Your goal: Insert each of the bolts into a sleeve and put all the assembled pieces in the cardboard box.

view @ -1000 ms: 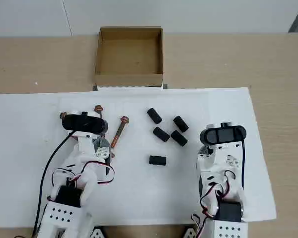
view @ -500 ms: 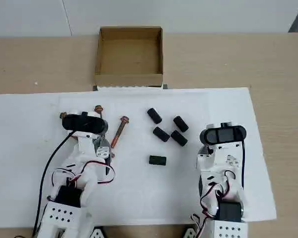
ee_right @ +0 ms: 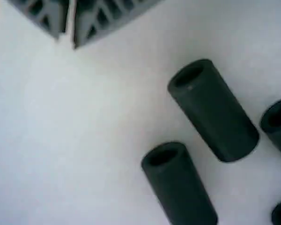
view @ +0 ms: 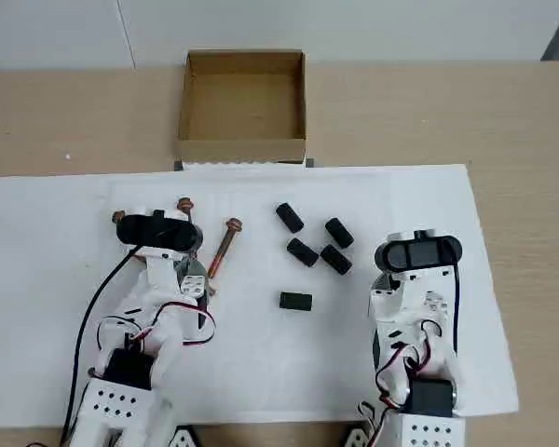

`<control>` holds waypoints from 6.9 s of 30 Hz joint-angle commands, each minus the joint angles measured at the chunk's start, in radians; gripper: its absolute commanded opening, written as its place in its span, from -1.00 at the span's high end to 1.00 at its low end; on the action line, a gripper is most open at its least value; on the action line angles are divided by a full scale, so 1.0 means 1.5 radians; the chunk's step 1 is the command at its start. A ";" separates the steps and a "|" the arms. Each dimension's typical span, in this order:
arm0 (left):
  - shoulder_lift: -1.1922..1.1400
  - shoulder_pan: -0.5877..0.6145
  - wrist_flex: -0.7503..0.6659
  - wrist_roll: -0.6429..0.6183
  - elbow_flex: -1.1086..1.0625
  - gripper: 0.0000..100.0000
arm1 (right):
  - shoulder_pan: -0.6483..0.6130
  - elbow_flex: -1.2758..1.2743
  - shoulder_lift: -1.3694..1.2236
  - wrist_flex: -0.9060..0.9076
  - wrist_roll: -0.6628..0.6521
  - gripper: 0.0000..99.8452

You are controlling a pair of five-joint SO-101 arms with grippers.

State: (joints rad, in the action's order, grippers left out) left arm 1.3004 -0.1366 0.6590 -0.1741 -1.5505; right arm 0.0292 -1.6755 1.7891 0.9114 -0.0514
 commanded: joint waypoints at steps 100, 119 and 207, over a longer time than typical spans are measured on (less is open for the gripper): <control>-0.801 0.259 0.478 0.178 0.792 0.70 | -0.185 1.326 -1.584 0.372 -0.302 0.88; -0.801 0.224 0.573 0.174 0.870 0.70 | -0.164 1.326 -1.329 0.512 -0.259 0.99; -1.038 -0.095 0.729 0.154 1.298 0.99 | 0.107 0.859 -0.736 0.528 -0.216 0.99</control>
State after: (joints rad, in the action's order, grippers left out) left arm -0.3905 -0.2762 1.7346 0.0560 0.4335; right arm 0.1979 -0.3575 0.6076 1.6924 -0.3859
